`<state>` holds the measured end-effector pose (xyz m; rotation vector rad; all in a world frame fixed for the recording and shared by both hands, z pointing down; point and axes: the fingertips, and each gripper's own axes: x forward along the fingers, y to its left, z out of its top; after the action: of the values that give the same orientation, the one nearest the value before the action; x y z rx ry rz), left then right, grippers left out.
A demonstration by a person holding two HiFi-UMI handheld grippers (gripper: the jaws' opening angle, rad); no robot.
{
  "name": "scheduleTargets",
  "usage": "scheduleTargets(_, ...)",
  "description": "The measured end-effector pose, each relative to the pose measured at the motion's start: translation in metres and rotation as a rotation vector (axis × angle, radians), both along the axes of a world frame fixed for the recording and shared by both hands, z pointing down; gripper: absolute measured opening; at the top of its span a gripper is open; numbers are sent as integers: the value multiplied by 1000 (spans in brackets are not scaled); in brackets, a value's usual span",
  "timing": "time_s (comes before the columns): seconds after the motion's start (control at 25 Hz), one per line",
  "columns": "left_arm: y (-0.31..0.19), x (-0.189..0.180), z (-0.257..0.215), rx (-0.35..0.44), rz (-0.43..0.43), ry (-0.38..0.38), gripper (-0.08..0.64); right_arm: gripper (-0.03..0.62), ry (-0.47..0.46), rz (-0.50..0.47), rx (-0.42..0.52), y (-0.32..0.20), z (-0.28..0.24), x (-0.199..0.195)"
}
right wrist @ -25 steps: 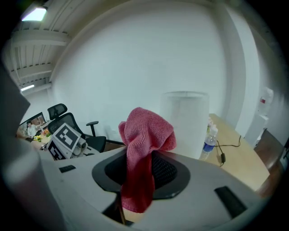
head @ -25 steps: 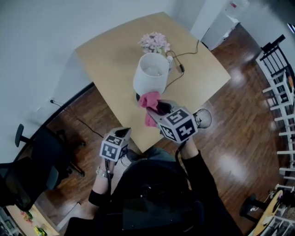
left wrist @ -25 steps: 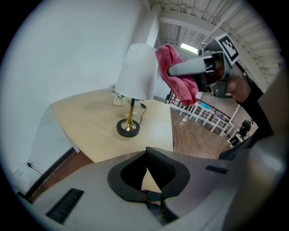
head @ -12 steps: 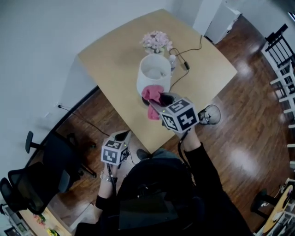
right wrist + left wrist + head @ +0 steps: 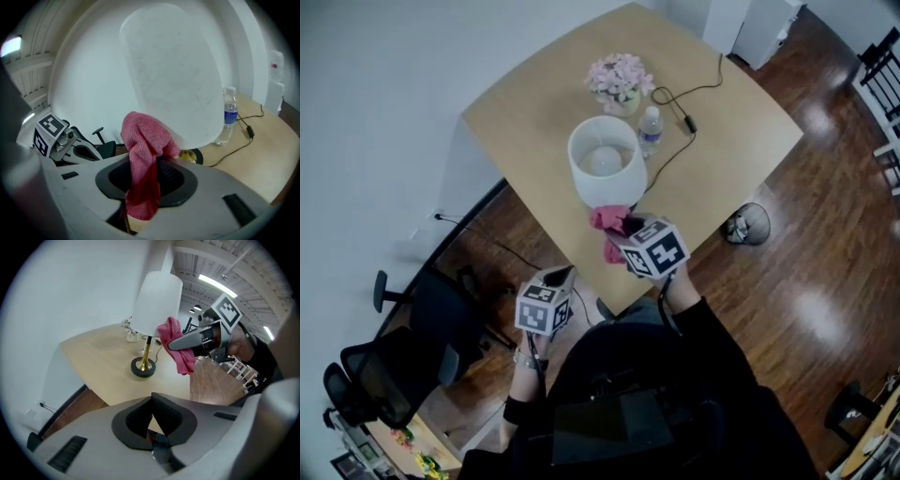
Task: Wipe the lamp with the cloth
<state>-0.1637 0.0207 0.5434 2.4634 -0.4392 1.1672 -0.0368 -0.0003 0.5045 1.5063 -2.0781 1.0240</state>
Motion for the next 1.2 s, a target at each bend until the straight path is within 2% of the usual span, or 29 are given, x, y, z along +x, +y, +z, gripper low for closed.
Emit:
scheduleTargets(0.12, 1, 9, 4, -6, 4, -37, 2, 129, -44, -19, 0, -4, 7, 0)
scheduleTargets(0.28, 11, 20, 13, -29, 33, -57, 2, 129, -38, -44, -33, -2, 24, -1)
scheduleTargets(0.52, -17, 29, 22, -47, 117, -24, 2, 129, -37, -8, -57, 7, 25, -20)
scheduleTargets(0.68, -42, 40, 22, -28, 231, 14, 2, 129, -19, 57, 23, -1, -19, -34)
scheduleTargets(0.84, -56, 34, 18, -19, 344, 30, 2, 129, 40, 148, 128, -14, -70, -42)
scheduleTargets(1.08, -67, 31, 14, -11, 473, 68, 2, 129, 133, 301, 234, -33, -126, -33)
scheduleTargets(1.2, -71, 27, 8, -2, 522, 86, 2, 129, 177, 369, 259, -43, -147, -25)
